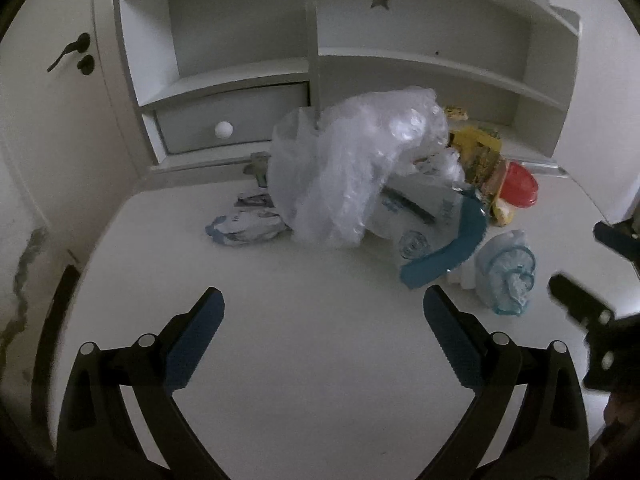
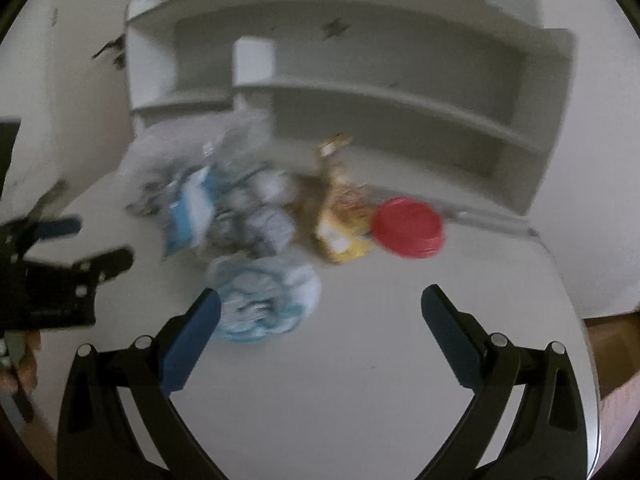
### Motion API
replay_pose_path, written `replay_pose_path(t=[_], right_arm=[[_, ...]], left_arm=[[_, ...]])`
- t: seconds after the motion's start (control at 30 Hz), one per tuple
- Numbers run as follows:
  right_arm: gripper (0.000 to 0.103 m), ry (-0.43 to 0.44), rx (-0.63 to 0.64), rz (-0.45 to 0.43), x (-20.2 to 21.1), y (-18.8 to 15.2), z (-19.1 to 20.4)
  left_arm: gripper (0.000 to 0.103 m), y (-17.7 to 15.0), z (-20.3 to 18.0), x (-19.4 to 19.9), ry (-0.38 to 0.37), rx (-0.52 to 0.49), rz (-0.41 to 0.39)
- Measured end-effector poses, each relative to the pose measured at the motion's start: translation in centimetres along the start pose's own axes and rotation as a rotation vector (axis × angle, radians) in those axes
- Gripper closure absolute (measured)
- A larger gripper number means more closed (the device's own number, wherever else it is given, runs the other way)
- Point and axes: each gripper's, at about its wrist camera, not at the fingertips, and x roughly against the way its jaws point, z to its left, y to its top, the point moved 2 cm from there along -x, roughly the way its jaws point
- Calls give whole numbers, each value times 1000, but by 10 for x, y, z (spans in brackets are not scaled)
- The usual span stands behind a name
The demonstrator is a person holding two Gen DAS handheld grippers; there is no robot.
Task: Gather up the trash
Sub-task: 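Grasp the clear plastic bag with left tool while right tool grasps the white-teal bundle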
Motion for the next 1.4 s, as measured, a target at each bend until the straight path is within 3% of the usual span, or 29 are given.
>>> replay_pose_path(t=[0.1,0.37,0.43,0.47,0.53,0.57,0.6,0.7,0.87,1.17,1.4], right_arm=[[6,93,-72,51,-9,0,2],[6,88,-75,152,-42,1,7],[13,97,-83,173,-52,3,6],[22,106,-89,192,-58,2,6],[44,152,-111,219,-64,0,3],[54,155,-116,222,-66,0,3],[67,153,-112,213,-64,0,2],[74,178,-139,193,-56,2,-4],[75,133,-179,123,-37,11,-24],[75,100,-171,89,-18,4,-30],[75,92,-203,95,-12,-9,-34]], left_arm=[[6,11,6,0,54,-36,-8],[6,53,23,-20,43,-57,-1],[6,63,19,-33,31,-69,12],[7,66,17,-40,22,-71,21],[30,71,14,-45,-9,-73,13],[65,73,15,-46,-26,-66,14],[81,73,17,-46,-51,-50,17],[92,74,26,-34,-111,2,-21],[94,80,47,-2,-67,55,-112],[95,82,84,35,-34,150,-174],[95,72,73,55,-34,113,-179]])
